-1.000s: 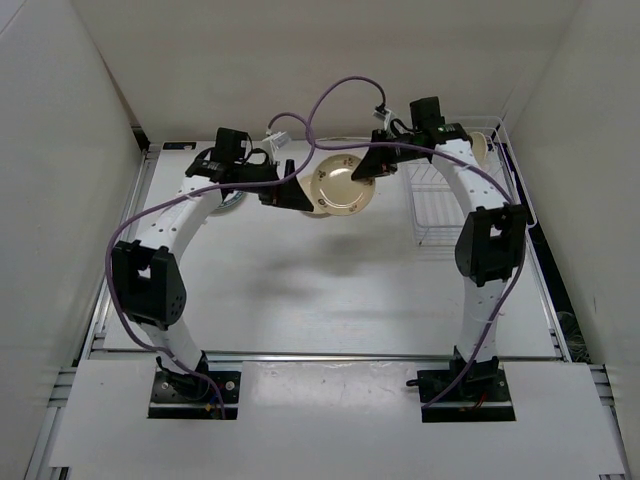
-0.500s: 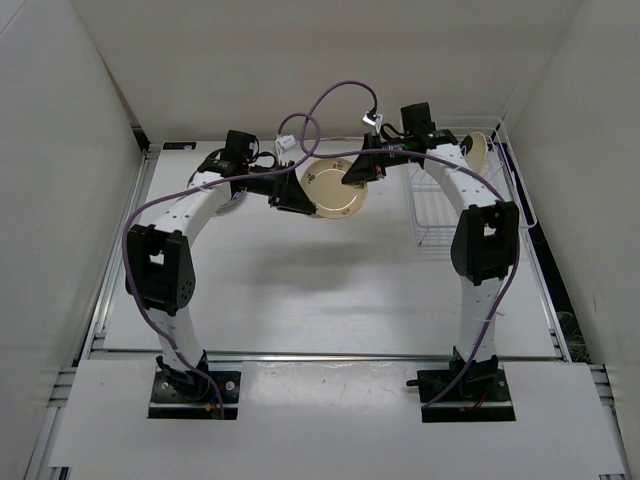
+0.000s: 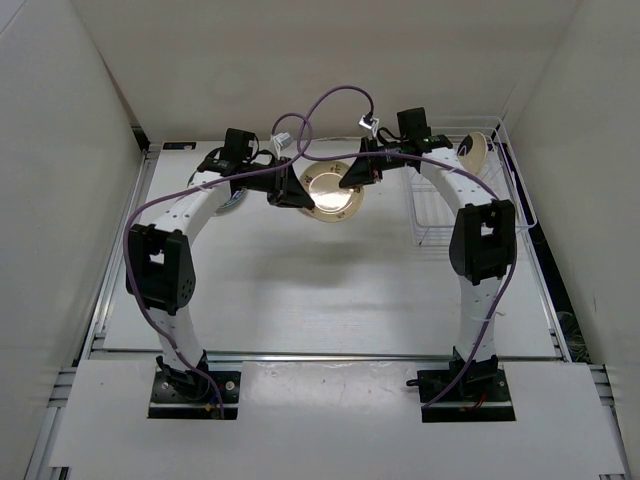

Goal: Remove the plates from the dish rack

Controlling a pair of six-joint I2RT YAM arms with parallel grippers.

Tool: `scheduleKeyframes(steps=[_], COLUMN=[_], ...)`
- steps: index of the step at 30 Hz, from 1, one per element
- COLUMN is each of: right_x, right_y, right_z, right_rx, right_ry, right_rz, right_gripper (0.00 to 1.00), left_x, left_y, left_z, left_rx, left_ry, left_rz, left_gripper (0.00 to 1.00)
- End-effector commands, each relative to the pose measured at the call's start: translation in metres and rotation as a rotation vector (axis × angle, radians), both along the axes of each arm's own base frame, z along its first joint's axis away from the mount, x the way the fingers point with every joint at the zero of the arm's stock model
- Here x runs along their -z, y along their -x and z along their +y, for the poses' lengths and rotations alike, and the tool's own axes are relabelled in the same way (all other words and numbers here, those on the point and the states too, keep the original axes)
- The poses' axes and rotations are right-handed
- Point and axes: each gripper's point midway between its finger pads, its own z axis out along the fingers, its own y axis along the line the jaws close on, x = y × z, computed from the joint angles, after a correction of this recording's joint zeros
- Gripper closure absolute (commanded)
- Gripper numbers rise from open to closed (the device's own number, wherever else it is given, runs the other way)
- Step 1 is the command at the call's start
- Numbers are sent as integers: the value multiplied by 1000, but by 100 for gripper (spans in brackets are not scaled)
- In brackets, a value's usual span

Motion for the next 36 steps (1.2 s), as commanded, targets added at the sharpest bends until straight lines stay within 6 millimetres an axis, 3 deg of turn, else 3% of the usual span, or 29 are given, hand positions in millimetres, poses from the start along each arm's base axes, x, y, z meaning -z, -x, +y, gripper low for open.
scheduleKeyframes(steps=[1,6,7,10,14,17,19,21,25,27,29,32,33,34,36], right_x=[-19,-16,-14,-5,3,-4,-7,-11,-24,-35,-47,-52,-48,-48,-48], right_y=[22,22,20,11,-17,-20,-14,-5,8,19,31,48,52,57,63], right_z=[4,4,4,4,-23,-41,-56,-63,-81,-83,-84,-85,-85,-86,-87], right_rx=[-76,-76,-61,-2,124,161,190,203,242,242,236,229,227,227,224], right_ry=[-64,-62,-47,18,121,130,144,157,166,162,150,141,144,147,148], right_rz=[59,68,64,51,-33,-53,-38,-43,-65,-95,-108,-102,-89,-78,-87], right_gripper=[100,100,91,32,27,27,27,27,27,27,27,27,27,27,27], left_x=[-15,-16,-16,-14,-12,3,21,20,40,43,59,69,64,78,76], left_y=[-28,-32,-31,-39,-49,-55,-65,-76,-104,-114,-127,-141,-148,-152,-161], left_z=[1,2,2,4,5,7,10,10,21,23,31,35,32,36,35], left_rx=[-106,-129,-133,-176,-231,-283,-317,-339,-400,-425,-452,-459,-453,-462,-471], left_ry=[-45,-52,-51,-70,-90,-115,-128,-116,-101,-89,-80,-18,11,15,30], left_rz=[-143,-155,-147,-144,-129,-61,3,17,109,137,195,264,249,285,289], left_gripper=[87,90,90,90,90,90,90,90,90,90,90,90,90,90,90])
